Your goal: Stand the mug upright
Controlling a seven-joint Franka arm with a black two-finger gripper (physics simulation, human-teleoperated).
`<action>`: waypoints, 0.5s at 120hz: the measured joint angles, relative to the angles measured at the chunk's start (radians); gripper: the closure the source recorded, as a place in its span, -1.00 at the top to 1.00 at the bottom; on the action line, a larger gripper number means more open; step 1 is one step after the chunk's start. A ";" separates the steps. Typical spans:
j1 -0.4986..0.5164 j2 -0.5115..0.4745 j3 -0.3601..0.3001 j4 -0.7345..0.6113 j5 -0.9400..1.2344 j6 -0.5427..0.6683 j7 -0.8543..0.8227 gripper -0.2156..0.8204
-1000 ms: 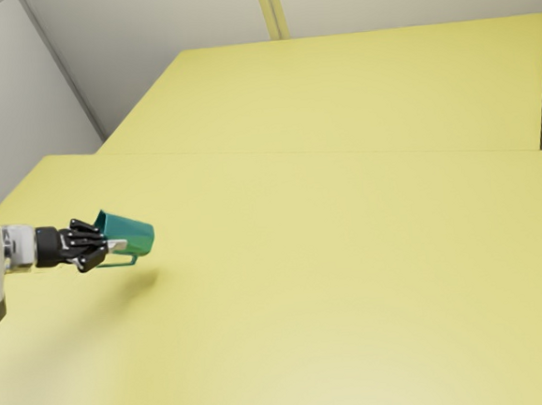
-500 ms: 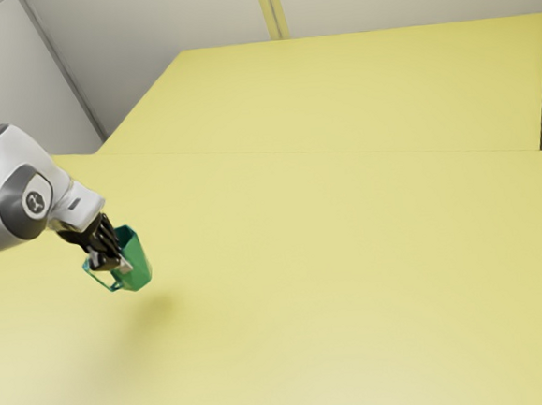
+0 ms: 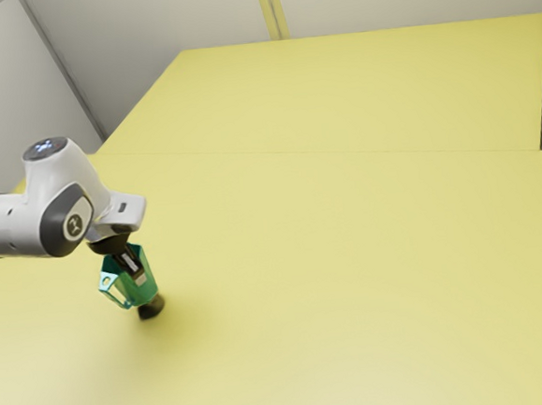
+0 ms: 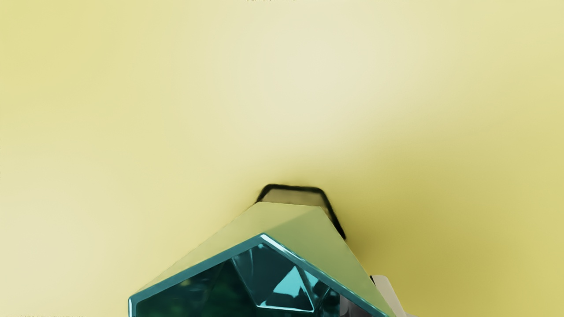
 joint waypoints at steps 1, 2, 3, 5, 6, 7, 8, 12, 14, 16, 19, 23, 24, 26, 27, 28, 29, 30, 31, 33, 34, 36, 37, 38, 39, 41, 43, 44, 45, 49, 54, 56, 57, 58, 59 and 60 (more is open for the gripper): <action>0.000 0.003 0.000 0.001 0.000 0.003 -0.007 -0.93; -0.002 0.006 0.000 0.001 0.001 0.007 -0.014 -0.93; -0.003 0.008 0.000 0.002 0.001 0.010 -0.021 -0.93; -0.007 0.011 0.000 0.002 0.001 0.016 -0.034 -0.93; -0.009 0.013 0.000 0.003 0.001 0.019 -0.040 -0.93; -0.011 0.014 0.000 0.003 0.001 0.021 -0.047 -0.93; -0.013 0.016 0.000 0.004 0.001 0.024 -0.053 -0.93; -0.020 0.022 0.000 0.007 0.000 0.033 -0.078 -0.93; -0.024 0.026 0.000 0.009 -0.001 0.037 -0.089 -0.93; -0.028 0.028 0.000 0.011 -0.002 0.041 -0.101 -0.93; -0.035 0.031 0.000 0.014 -0.004 0.046 -0.118 -0.93; -0.044 0.033 0.000 0.016 -0.005 0.052 -0.139 -0.93; -0.046 0.034 0.000 0.017 -0.005 0.054 -0.144 -0.93; -0.051 0.034 0.000 0.018 -0.006 0.056 -0.155 -0.93; -0.053 0.035 0.000 0.018 -0.006 0.057 -0.160 -0.93; -0.054 0.035 0.000 0.018 -0.006 0.058 -0.165 -0.93; -0.056 0.035 0.000 0.018 -0.007 0.060 -0.170 -0.93; -0.058 0.035 0.000 0.018 -0.007 0.061 -0.175 -0.93; -0.059 0.036 0.000 0.019 -0.007 0.062 -0.180 -0.93; -0.063 0.037 0.000 0.019 -0.007 0.064 -0.190 -0.93; -0.064 0.038 0.000 0.019 -0.008 0.065 -0.194 -0.93; -0.068 0.039 0.000 0.019 -0.008 0.068 -0.204 -0.93; -0.070 0.039 0.000 0.019 -0.008 0.069 -0.208 -0.93; -0.071 0.040 0.000 0.019 -0.008 0.070 -0.213 -0.93; -0.073 0.040 0.000 0.020 -0.009 0.071 -0.217 -0.93; -0.077 0.041 0.001 0.020 -0.009 0.073 -0.226 -0.93; -0.080 0.042 0.000 0.020 -0.009 0.074 -0.235 -0.93; -0.081 0.042 0.000 0.020 -0.009 0.076 -0.239 -0.93; -0.082 0.042 0.000 0.020 -0.009 0.077 -0.243 -0.93; -0.087 0.044 0.000 0.021 -0.010 0.080 -0.259 -0.93; -0.091 0.045 0.000 0.021 -0.010 0.084 -0.279 -0.93; -0.092 0.045 0.000 0.021 -0.011 0.085 -0.286 -0.93; -0.092 0.045 0.000 0.021 -0.011 0.086 -0.290 -0.93; -0.093 0.045 0.000 0.021 -0.011 0.086 -0.293 -0.93; -0.093 0.045 0.000 0.021 -0.011 0.087 -0.297 -0.93; -0.094 0.045 0.000 0.021 -0.011 0.088 -0.301 -0.93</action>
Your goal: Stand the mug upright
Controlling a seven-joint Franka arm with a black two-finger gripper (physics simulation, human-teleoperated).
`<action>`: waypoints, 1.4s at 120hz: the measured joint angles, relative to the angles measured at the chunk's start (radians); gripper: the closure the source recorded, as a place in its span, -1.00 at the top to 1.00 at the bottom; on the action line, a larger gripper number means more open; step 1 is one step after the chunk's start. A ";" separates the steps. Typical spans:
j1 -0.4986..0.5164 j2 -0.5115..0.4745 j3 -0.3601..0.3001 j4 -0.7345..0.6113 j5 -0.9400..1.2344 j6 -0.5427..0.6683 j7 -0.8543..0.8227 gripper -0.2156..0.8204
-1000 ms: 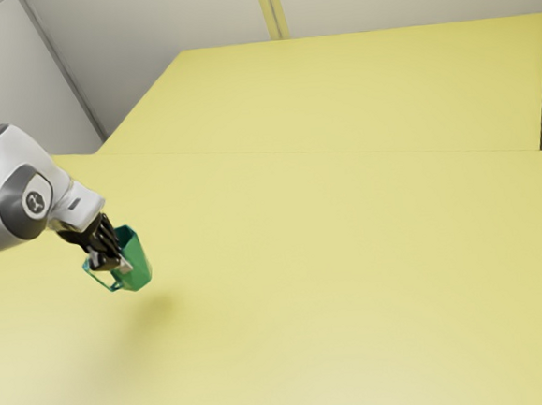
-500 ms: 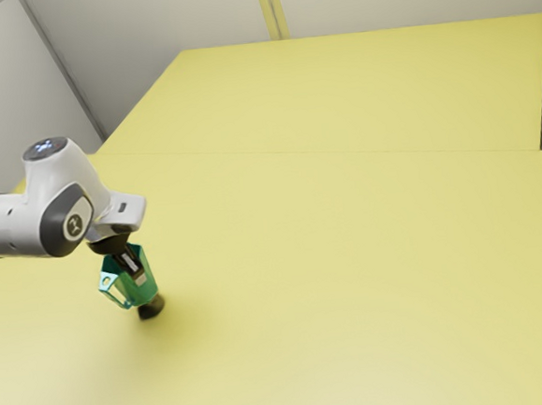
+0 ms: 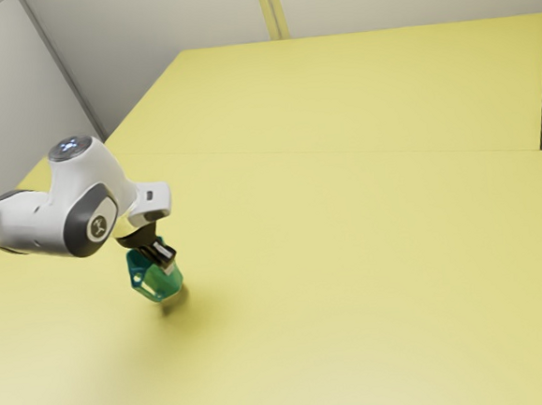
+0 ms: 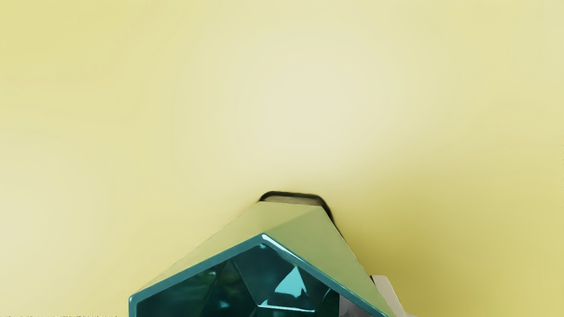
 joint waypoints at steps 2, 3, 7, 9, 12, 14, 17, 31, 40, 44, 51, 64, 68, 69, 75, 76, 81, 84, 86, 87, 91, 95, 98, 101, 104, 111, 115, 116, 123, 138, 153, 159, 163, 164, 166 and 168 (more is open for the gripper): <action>-0.001 0.000 0.000 -0.001 -0.001 0.001 -0.007 -0.93; -0.003 0.001 0.000 -0.001 -0.002 0.001 -0.010 -0.93; -0.008 0.001 0.000 -0.002 -0.007 0.001 -0.024 -0.93; -0.010 0.001 0.000 -0.003 -0.009 0.001 -0.031 -0.93; -0.012 0.001 0.000 -0.004 -0.012 0.000 -0.040 -0.93; -0.014 0.000 0.000 -0.005 -0.014 -0.002 -0.047 -0.93; -0.018 0.000 0.000 -0.006 -0.016 -0.004 -0.057 -0.93; -0.039 0.002 -0.001 -0.007 -0.022 -0.014 -0.099 -0.93; -0.048 0.009 -0.001 -0.005 -0.026 -0.016 -0.122 -0.93; -0.051 0.011 -0.001 -0.005 -0.027 -0.016 -0.132 -0.93; -0.054 0.017 -0.001 -0.004 -0.028 -0.016 -0.147 -0.93; -0.059 0.030 -0.001 -0.002 -0.035 -0.014 -0.172 -0.93; -0.062 0.033 -0.001 -0.002 -0.039 -0.013 -0.179 -0.93; -0.063 0.034 -0.001 -0.002 -0.039 -0.013 -0.180 -0.93; -0.065 0.036 -0.002 -0.001 -0.043 -0.012 -0.190 -0.93; -0.065 0.036 -0.002 -0.001 -0.043 -0.012 -0.191 -0.93; -0.066 0.038 -0.002 -0.001 -0.045 -0.012 -0.199 -0.93; -0.066 0.039 -0.002 -0.001 -0.046 -0.012 -0.203 -0.93; -0.066 0.039 -0.002 -0.001 -0.047 -0.012 -0.205 -0.93; -0.066 0.039 -0.002 -0.001 -0.047 -0.012 -0.207 -0.93; -0.066 0.040 -0.001 -0.001 -0.049 -0.012 -0.212 -0.93; -0.067 0.040 -0.002 -0.001 -0.049 -0.012 -0.216 -0.93; -0.067 0.042 -0.001 -0.001 -0.050 -0.012 -0.220 -0.93; -0.067 0.043 -0.002 -0.001 -0.050 -0.012 -0.223 -0.93; -0.067 0.043 -0.002 -0.001 -0.050 -0.012 -0.226 -0.93; -0.067 0.044 -0.002 -0.001 -0.052 -0.013 -0.232 -0.90; -0.067 0.044 -0.002 -0.001 -0.053 -0.014 -0.235 -0.85; -0.067 0.044 -0.002 -0.001 -0.053 -0.014 -0.235 -0.84; -0.068 0.044 -0.002 -0.001 -0.055 -0.016 -0.239 -0.74; -0.068 0.043 -0.002 -0.001 -0.058 -0.020 -0.245 -0.53; -0.068 0.039 -0.002 0.008 -0.068 -0.024 -0.250 -0.33; -0.069 0.039 -0.002 0.015 -0.077 -0.027 -0.252 -0.25; -0.072 0.041 -0.002 0.032 -0.081 -0.036 -0.253 -0.20; -0.073 0.041 -0.002 0.037 -0.081 -0.040 -0.253 -0.19; -0.076 0.043 -0.002 0.047 -0.083 -0.046 -0.253 -0.17; -0.079 0.044 -0.002 0.057 -0.084 -0.053 -0.254 -0.15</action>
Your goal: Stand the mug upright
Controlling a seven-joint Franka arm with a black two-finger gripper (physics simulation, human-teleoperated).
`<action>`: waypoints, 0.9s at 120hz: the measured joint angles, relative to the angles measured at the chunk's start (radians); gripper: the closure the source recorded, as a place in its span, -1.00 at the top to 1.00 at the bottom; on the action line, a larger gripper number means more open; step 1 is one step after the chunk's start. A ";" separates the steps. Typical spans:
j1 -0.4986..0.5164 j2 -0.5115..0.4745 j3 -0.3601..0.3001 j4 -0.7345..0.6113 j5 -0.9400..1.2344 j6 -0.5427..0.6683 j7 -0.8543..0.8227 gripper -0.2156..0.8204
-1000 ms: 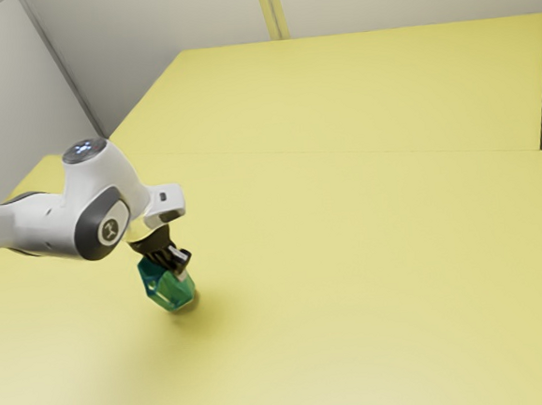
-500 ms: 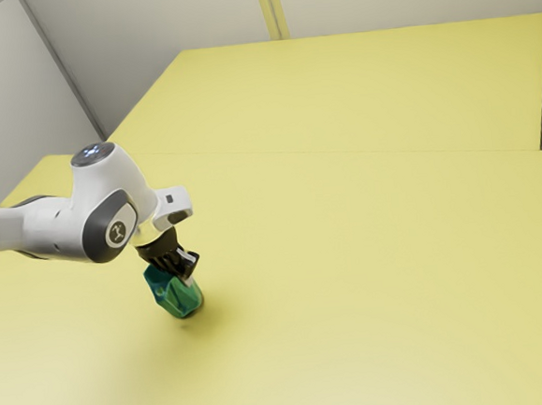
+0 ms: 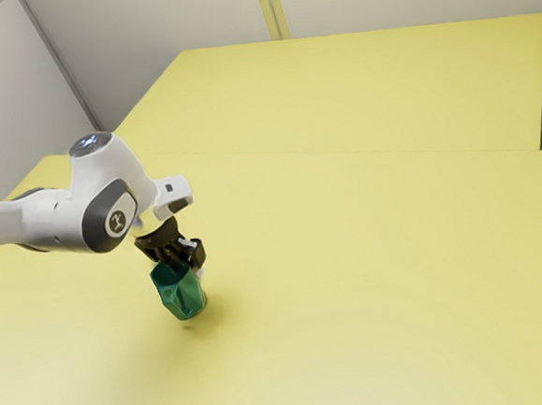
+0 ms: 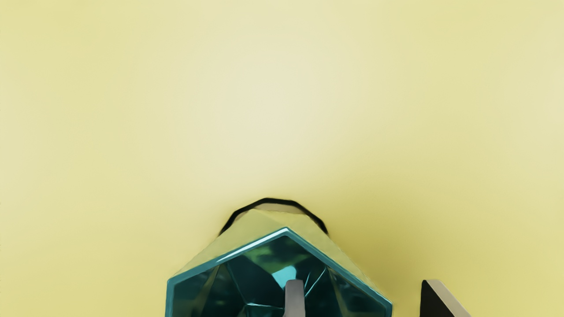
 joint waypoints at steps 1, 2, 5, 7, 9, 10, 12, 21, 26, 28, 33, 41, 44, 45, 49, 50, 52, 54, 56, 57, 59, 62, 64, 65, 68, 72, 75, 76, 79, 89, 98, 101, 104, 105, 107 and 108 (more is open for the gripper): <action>-0.002 0.001 0.000 0.004 -0.001 -0.003 0.000 -0.14; -0.003 0.001 0.000 0.008 -0.001 -0.006 0.000 -0.13; -0.007 0.003 0.001 0.018 -0.003 -0.015 -0.001 -0.09; -0.009 0.003 0.001 0.023 -0.003 -0.020 -0.001 -0.07; -0.011 0.004 0.001 0.028 -0.004 -0.025 -0.002 -0.05; -0.013 0.005 0.002 0.031 -0.004 -0.027 -0.002 -0.04; -0.016 0.007 0.004 0.035 -0.005 -0.031 -0.002 -0.03; -0.027 0.016 0.008 0.050 -0.007 -0.047 -0.003 0.04; -0.031 0.018 0.009 0.055 -0.008 -0.054 -0.004 0.07; -0.032 0.018 0.009 0.056 -0.008 -0.056 -0.004 0.07; -0.036 0.019 0.009 0.062 -0.008 -0.062 -0.004 0.09; -0.042 0.035 0.014 0.123 -0.009 -0.092 -0.004 0.16; -0.046 0.053 0.020 0.179 -0.008 -0.117 -0.003 0.21; -0.047 0.059 0.022 0.198 -0.007 -0.126 -0.003 0.22; -0.054 0.094 0.033 0.296 -0.004 -0.171 0.000 0.27; -0.056 0.105 0.036 0.327 -0.004 -0.184 0.000 0.29; -0.058 0.127 0.041 0.386 -0.002 -0.210 0.002 0.31; -0.061 0.150 0.047 0.446 -0.001 -0.238 0.005 0.33; -0.063 0.171 0.052 0.503 0.001 -0.265 0.008 0.35; -0.063 0.182 0.054 0.531 0.002 -0.279 0.009 0.36; -0.064 0.201 0.057 0.588 0.007 -0.307 0.012 0.38; -0.063 0.222 0.061 0.659 0.013 -0.346 0.016 0.40; -0.063 0.230 0.063 0.697 0.017 -0.370 0.018 0.41; -0.064 0.234 0.067 0.713 0.019 -0.381 0.020 0.42; -0.086 0.241 0.093 0.752 0.024 -0.412 0.025 0.44; -0.116 0.241 0.130 0.784 0.027 -0.447 0.033 0.46; -0.126 0.238 0.145 0.797 0.029 -0.470 0.040 0.47; -0.129 0.236 0.149 0.801 0.030 -0.476 0.042 0.48; -0.133 0.231 0.157 0.812 0.032 -0.496 0.048 0.49; -0.135 0.217 0.168 0.854 0.037 -0.552 0.072 0.52; -0.131 0.198 0.169 0.875 0.039 -0.594 0.098 0.54; -0.125 0.196 0.165 0.883 0.038 -0.608 0.106 0.54; -0.120 0.196 0.163 0.891 0.038 -0.621 0.113 0.55; -0.119 0.196 0.163 0.892 0.038 -0.625 0.115 0.55; -0.117 0.196 0.163 0.895 0.039 -0.633 0.120 0.55; -0.117 0.197 0.163 0.896 0.039 -0.636 0.122 0.55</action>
